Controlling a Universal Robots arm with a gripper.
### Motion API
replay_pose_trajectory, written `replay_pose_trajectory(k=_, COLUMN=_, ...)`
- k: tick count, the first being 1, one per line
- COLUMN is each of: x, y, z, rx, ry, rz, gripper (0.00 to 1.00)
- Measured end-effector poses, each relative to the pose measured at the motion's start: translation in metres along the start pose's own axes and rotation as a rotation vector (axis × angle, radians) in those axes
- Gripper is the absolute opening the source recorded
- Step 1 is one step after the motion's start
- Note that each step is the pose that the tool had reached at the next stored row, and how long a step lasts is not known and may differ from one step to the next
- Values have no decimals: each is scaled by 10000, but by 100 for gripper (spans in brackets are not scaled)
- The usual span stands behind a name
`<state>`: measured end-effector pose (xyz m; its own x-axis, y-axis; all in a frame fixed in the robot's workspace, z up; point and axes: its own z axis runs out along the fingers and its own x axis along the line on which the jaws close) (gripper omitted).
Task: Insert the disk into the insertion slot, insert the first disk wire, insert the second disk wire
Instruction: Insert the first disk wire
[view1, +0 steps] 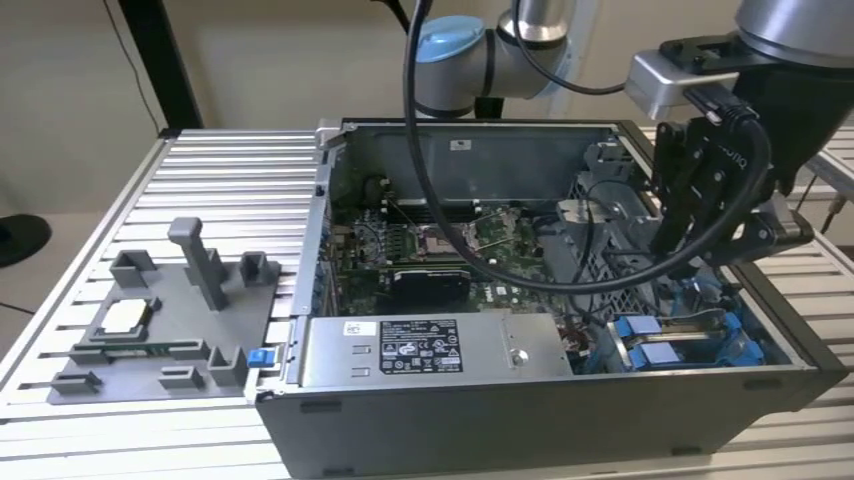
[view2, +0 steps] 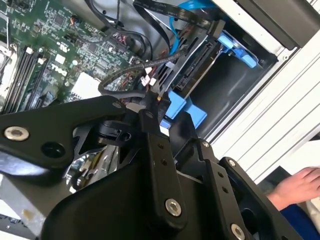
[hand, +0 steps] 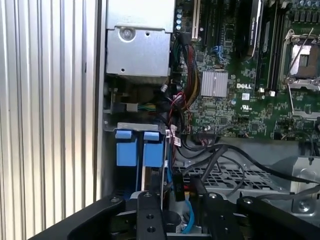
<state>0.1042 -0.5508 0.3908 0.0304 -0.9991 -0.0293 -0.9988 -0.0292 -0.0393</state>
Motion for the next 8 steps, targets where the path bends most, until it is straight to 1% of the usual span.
replay_pose_trajectory(k=2, x=0, y=1, z=2, rx=29, ry=-109, rz=3, gripper=100)
replay_pose_trajectory(k=3, x=0, y=2, z=3, rx=36, ry=-148, rz=5, gripper=100)
replay_pose_trajectory(k=5, x=0, y=3, z=3, rx=41, ry=-181, rz=6, gripper=100)
replay_pose_trajectory(k=8, x=0, y=5, z=5, rx=45, ry=-206, rz=8, gripper=100)
